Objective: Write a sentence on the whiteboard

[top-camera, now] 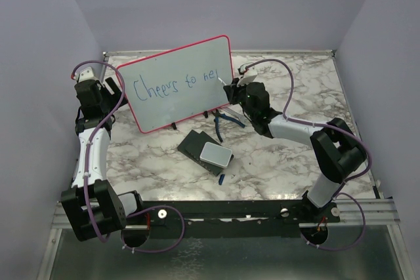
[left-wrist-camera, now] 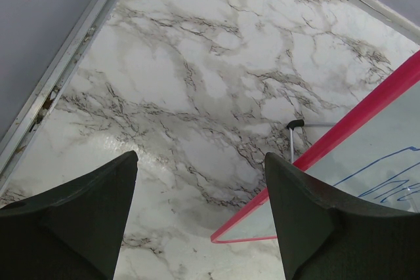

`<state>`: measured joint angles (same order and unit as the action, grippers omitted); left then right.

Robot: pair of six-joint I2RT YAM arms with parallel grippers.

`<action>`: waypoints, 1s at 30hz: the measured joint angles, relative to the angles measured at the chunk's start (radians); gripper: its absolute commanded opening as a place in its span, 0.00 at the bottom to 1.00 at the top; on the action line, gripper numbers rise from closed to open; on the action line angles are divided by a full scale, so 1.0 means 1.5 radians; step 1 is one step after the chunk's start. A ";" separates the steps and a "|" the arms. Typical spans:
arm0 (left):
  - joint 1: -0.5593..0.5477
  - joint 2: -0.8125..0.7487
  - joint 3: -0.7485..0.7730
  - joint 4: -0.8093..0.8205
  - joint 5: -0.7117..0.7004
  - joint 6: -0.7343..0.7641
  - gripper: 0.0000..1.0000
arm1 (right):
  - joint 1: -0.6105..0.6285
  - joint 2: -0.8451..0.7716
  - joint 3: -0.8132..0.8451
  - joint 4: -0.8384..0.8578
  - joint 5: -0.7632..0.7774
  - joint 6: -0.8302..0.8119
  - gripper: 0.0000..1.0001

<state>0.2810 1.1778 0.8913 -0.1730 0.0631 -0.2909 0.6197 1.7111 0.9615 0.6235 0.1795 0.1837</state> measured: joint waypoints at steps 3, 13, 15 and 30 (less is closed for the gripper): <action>0.000 0.000 0.000 0.000 0.000 0.000 0.80 | 0.000 0.000 0.000 0.000 0.001 -0.001 0.01; 0.000 0.000 0.000 0.000 0.000 0.000 0.80 | 0.000 0.000 0.026 0.000 0.013 -0.013 0.01; 0.000 0.000 0.000 0.000 0.000 0.000 0.80 | 0.000 0.000 0.028 0.000 0.014 -0.014 0.01; -0.001 -0.003 0.000 0.000 0.000 0.000 0.80 | 0.000 0.000 0.020 0.001 0.020 -0.013 0.01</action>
<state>0.2798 1.1740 0.8913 -0.1730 0.0628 -0.2909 0.6197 1.7111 0.9920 0.6250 0.2096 0.1646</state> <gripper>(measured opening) 0.796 0.093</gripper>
